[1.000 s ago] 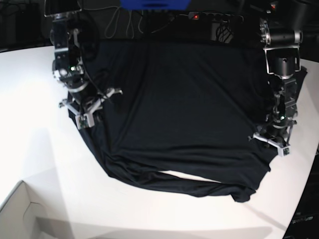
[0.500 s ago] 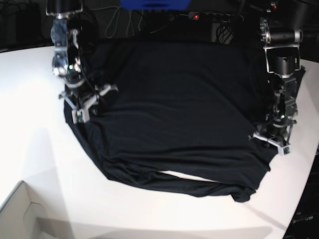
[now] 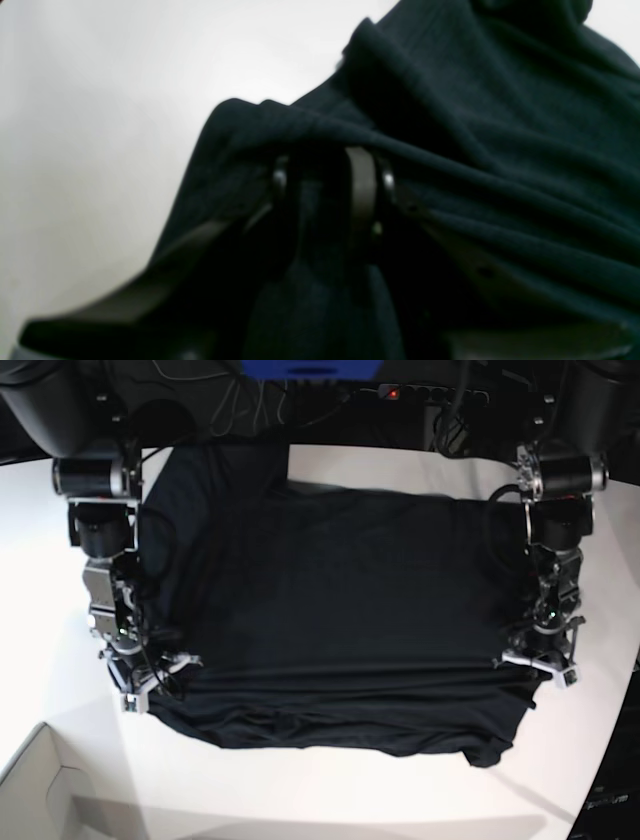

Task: Layout the t-shirt on the table in an organized manner, then fold the t-shirt properly
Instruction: 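Lift the shirt edge with both grippers and fold it over the body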

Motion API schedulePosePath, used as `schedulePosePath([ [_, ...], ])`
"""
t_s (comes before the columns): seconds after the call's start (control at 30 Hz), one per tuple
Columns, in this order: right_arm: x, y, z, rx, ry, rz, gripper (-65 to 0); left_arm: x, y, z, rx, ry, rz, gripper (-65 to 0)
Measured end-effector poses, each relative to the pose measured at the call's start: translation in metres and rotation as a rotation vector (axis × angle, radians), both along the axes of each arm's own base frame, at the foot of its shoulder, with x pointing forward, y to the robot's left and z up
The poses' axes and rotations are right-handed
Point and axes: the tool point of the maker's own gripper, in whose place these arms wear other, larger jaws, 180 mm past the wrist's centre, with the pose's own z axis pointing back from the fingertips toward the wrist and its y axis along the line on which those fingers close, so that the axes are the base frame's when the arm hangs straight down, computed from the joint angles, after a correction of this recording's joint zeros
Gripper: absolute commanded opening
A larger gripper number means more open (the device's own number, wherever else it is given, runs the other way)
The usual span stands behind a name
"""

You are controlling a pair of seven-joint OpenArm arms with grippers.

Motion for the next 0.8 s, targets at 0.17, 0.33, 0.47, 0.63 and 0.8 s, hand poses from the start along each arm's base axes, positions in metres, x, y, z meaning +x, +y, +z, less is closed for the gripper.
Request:
schedulePosePath([
  [0.17, 0.018, 0.007, 0.011, -0.063, -0.010, 0.051, -65.0, 0.022, -0.017, 0.011, -0.043, 0.029, -0.023, -50.4],
  [0.33, 0.028, -0.003, 0.028, -0.090, -0.022, 0.051, -65.0, 0.040, -0.018, 0.037, -0.041, -0.026, -0.030, -50.4],
  [0.47, 0.022, -0.023, 0.048, -0.151, -0.095, 0.043, -65.0, 0.048, -0.014, 0.069, -0.001, -0.114, -0.048, -50.4],
  [0.63, -0.003, -0.009, 0.056, -0.183, -0.120, 0.095, -65.0, 0.026, -0.031, 0.076, 0.003, -0.097, -0.116, -50.4],
  [0.8, -0.032, -0.027, 0.089, -0.190, -0.176, 0.031, -65.0, -0.016, -0.021, 0.102, 0.021, -0.124, -0.095, -50.4],
])
